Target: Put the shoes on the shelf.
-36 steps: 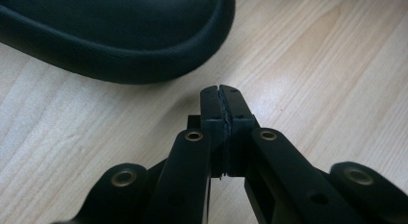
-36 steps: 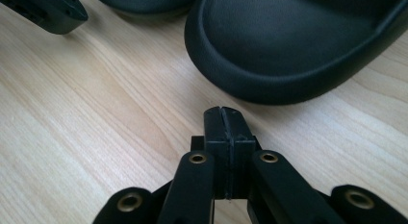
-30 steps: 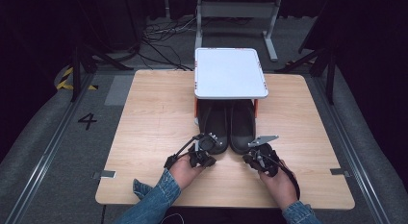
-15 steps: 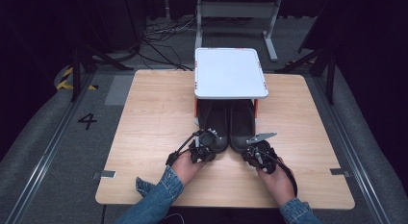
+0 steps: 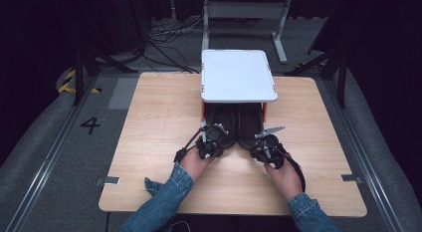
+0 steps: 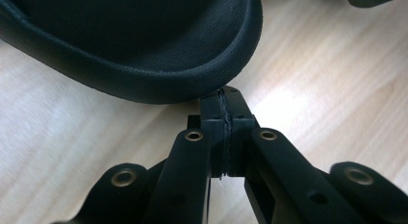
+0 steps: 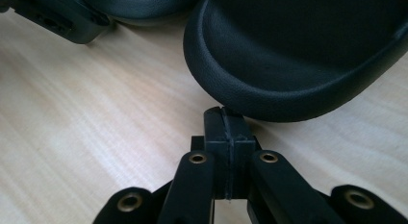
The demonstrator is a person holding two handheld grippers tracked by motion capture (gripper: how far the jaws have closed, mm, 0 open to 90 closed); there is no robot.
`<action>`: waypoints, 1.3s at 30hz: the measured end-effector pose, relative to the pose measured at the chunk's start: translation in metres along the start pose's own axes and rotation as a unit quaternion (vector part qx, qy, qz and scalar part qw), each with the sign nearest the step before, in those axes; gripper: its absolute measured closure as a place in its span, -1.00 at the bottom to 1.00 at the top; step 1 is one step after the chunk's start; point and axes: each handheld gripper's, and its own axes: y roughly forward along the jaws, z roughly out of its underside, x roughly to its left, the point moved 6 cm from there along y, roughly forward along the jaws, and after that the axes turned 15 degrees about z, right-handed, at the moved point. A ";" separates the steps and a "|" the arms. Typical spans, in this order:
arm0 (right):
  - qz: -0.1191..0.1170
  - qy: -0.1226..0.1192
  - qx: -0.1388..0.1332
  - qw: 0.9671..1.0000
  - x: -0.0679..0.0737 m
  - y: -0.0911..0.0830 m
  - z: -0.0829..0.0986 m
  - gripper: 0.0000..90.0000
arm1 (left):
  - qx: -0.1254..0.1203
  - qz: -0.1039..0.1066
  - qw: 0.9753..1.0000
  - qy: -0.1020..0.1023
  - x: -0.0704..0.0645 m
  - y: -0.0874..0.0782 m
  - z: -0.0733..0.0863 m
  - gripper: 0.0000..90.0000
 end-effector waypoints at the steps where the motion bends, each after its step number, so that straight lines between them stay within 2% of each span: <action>1: 0.002 0.001 0.000 1.000 -0.001 0.001 -0.002 1.00 | -0.001 0.000 1.000 -0.003 0.001 0.000 -0.003 0.99; 5: -0.012 0.009 0.009 1.000 -0.005 0.006 -0.011 1.00 | -0.001 -0.003 1.000 -0.008 0.007 0.001 -0.008 0.99; 14: -0.010 0.000 0.018 1.000 -0.003 0.019 -0.022 1.00 | -0.013 -0.008 0.999 -0.028 0.019 -0.005 -0.012 0.99; 15: -0.008 -0.001 0.019 1.000 -0.004 0.022 -0.024 1.00 | -0.012 -0.011 1.000 -0.025 0.021 -0.007 -0.013 0.99; 17: -0.012 0.008 0.025 1.000 -0.005 0.024 -0.026 1.00 | -0.015 -0.011 0.999 -0.029 0.022 -0.009 -0.013 0.99; 20: -0.025 0.018 0.034 0.999 -0.003 0.021 -0.023 1.00 | -0.016 -0.012 0.999 -0.028 0.022 -0.010 -0.011 0.99; 22: -0.035 0.015 0.034 0.999 0.002 0.015 -0.016 1.00 | -0.022 -0.011 0.999 -0.030 0.022 -0.011 -0.010 0.99; 25: -0.056 0.025 0.020 0.998 0.010 0.000 -0.008 1.00 | -0.019 -0.008 0.999 -0.026 0.017 -0.014 -0.007 0.99; 28: -0.066 0.012 0.008 0.998 0.019 -0.007 -0.009 1.00 | -0.014 -0.005 1.000 -0.020 0.011 -0.013 -0.008 0.98; 32: -0.056 0.019 0.013 0.998 0.016 0.000 -0.017 1.00 | -0.010 -0.002 1.000 -0.015 0.007 -0.009 -0.011 0.98; 34: -0.041 0.024 0.020 0.999 0.007 0.008 -0.023 1.00 | -0.008 -0.002 1.000 -0.015 0.008 -0.007 -0.014 0.98; 37: -0.053 0.031 0.024 0.998 0.002 0.011 -0.026 1.00 | -0.008 -0.001 1.000 -0.018 0.009 -0.005 -0.016 0.98; 38: -0.047 0.031 0.025 0.998 0.000 0.012 -0.027 1.00 | -0.008 0.000 1.000 -0.017 0.009 -0.004 -0.016 0.98; 39: -0.031 0.027 0.026 0.999 -0.002 0.014 -0.029 1.00 | -0.007 -0.002 1.000 -0.016 0.010 -0.003 -0.017 0.98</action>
